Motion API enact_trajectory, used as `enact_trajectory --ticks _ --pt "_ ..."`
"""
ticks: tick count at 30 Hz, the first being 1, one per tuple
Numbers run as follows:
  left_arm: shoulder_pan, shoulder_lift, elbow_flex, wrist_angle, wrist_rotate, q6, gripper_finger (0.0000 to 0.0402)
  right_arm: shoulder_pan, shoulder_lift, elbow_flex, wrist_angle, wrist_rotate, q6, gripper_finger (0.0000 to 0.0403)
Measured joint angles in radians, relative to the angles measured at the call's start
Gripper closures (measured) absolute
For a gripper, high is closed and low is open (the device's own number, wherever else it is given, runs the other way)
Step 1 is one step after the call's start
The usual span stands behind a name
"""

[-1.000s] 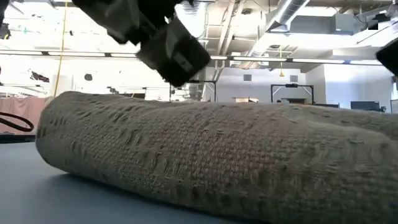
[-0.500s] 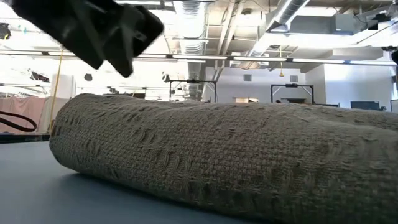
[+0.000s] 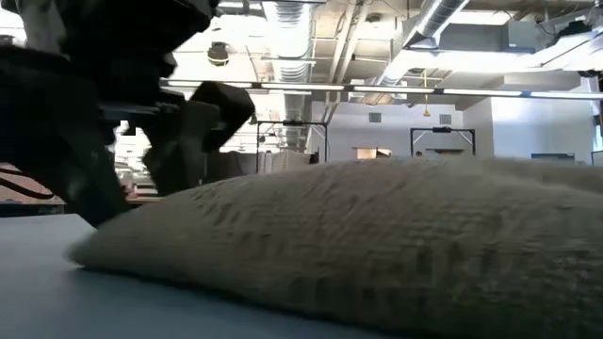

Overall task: Roll towel
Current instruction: Roll the gray towel

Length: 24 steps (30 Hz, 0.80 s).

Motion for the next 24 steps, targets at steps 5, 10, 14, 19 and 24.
enact_trajectory --ticks 5,10,14,19,24 --pt "0.011 0.08 0.011 0.0 -0.016 -0.005 0.0227 -0.001 0.0 0.0 0.009 0.0 0.06 0.0356" --pt "0.024 0.086 0.013 -0.017 -0.017 -0.04 0.0285 0.017 -0.001 0.0 0.015 0.0 0.183 0.0357" --pt "0.054 0.063 0.011 -0.033 0.055 -0.064 0.0382 0.039 -0.009 0.0 0.009 0.022 0.258 0.0358" --pt "0.11 0.052 0.01 -0.036 0.292 -0.092 0.0395 0.05 -0.021 -0.001 0.003 0.036 0.38 0.0359" --pt "0.147 0.006 0.002 -0.052 0.548 -0.15 0.0396 0.07 -0.022 0.006 0.008 0.047 0.53 0.036"
